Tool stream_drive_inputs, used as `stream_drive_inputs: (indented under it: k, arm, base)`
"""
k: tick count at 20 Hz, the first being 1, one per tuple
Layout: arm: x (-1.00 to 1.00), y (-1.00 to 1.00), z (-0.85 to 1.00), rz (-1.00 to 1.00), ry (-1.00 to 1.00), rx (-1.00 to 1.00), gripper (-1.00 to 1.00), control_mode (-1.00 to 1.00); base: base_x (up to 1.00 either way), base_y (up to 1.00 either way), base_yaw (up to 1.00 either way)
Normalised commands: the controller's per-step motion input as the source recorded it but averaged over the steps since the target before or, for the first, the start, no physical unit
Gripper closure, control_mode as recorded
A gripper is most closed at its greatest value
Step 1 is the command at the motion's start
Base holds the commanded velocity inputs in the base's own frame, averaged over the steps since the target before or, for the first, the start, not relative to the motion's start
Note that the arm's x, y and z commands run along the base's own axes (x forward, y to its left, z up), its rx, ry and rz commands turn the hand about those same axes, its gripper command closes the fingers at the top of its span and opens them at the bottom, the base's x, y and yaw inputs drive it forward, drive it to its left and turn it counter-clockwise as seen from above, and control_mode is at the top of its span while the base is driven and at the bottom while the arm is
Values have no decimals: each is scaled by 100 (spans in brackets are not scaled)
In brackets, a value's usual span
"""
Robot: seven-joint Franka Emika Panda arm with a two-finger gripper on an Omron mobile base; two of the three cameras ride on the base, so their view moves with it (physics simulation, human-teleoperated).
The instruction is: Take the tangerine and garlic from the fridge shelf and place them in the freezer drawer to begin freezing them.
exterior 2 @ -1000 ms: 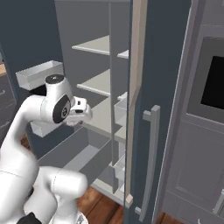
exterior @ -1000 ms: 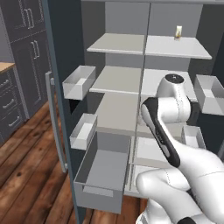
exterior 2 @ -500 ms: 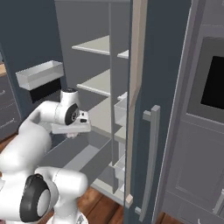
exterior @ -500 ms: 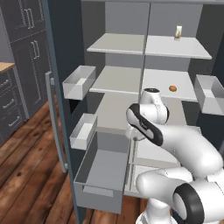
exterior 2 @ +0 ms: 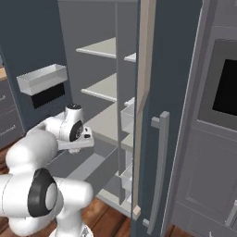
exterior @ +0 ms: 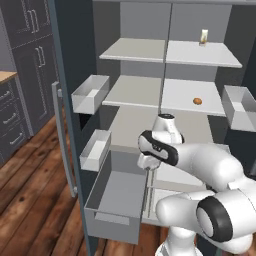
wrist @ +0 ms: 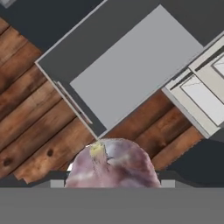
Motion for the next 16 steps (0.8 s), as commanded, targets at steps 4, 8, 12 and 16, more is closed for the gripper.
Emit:
stream_drive_inputs:
  k: [4, 8, 12, 16]
  arm:
    - [22, 24, -54, 8, 0, -1, 100, -100]
    - [12, 10, -64, 8, 0, 0, 100, -100]
    - [24, 23, -58, 6, 0, 0, 100, -100]
    - [26, 13, -46, 5, 0, 0, 100, -100]
  base:
    - [0, 0, 0]
    - [0, 0, 0]
    - [0, 0, 0]
    - [0, 0, 0]
